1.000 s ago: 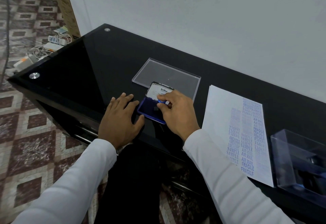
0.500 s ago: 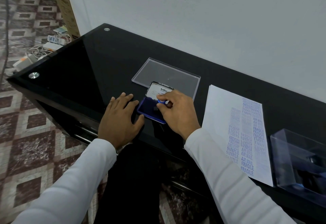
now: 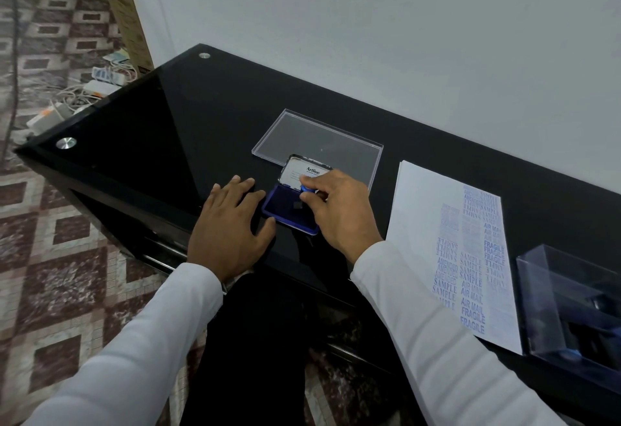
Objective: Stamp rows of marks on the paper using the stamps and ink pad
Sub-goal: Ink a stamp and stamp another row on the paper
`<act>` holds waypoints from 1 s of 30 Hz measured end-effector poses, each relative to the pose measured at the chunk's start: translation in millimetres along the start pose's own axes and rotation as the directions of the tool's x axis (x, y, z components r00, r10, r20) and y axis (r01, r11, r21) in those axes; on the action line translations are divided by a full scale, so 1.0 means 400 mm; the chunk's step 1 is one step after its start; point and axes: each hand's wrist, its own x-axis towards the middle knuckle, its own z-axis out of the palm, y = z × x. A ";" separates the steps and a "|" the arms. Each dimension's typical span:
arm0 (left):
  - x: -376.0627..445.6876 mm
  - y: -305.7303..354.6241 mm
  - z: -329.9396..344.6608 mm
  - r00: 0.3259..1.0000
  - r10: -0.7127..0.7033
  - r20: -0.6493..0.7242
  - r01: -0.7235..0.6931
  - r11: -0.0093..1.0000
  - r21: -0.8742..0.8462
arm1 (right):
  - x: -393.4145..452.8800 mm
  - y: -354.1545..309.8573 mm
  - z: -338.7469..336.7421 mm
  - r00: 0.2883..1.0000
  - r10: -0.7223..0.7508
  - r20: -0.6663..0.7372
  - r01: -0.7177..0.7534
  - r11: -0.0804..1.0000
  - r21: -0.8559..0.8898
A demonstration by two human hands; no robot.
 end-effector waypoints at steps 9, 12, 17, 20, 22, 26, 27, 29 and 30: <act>0.001 -0.001 0.002 1.000 0.001 -0.007 -0.001 1.000 -0.010 | -0.003 0.008 0.011 1.000 0.025 -0.011 -0.024 0.999 0.043; 0.001 -0.001 0.002 1.000 -0.001 -0.003 0.001 1.000 -0.009 | -0.003 0.012 0.012 0.999 0.022 -0.026 -0.020 0.998 0.057; 0.001 -0.001 0.003 1.000 -0.003 -0.007 0.003 1.000 -0.003 | -0.001 0.014 0.014 1.000 0.016 -0.026 -0.015 0.999 0.049; 0.003 -0.003 0.004 1.000 -0.003 0.000 0.003 1.000 0.005 | -0.001 0.011 0.013 1.000 0.019 -0.014 -0.018 0.999 0.038; 0.003 -0.001 0.003 1.000 -0.003 0.000 0.003 1.000 0.005 | -0.002 0.009 0.011 1.000 0.027 -0.002 -0.027 0.999 0.040; 0.005 -0.001 -0.001 1.000 -0.005 0.008 0.005 1.000 -0.005 | 0.000 0.008 0.011 0.999 0.035 -0.002 -0.035 0.999 0.037; 0.007 -0.002 -0.001 1.000 -0.002 0.011 0.003 1.000 -0.013 | 0.000 0.007 0.011 0.999 0.038 -0.001 -0.038 0.999 0.039; 0.009 -0.002 -0.004 1.000 0.000 0.025 0.001 1.000 -0.029 | 0.000 0.006 0.010 0.999 0.043 0.004 -0.043 0.998 0.045; 0.011 -0.002 -0.007 0.999 -0.003 0.032 0.004 0.999 -0.039 | 0.000 0.005 0.009 0.999 0.045 0.010 -0.045 0.998 0.045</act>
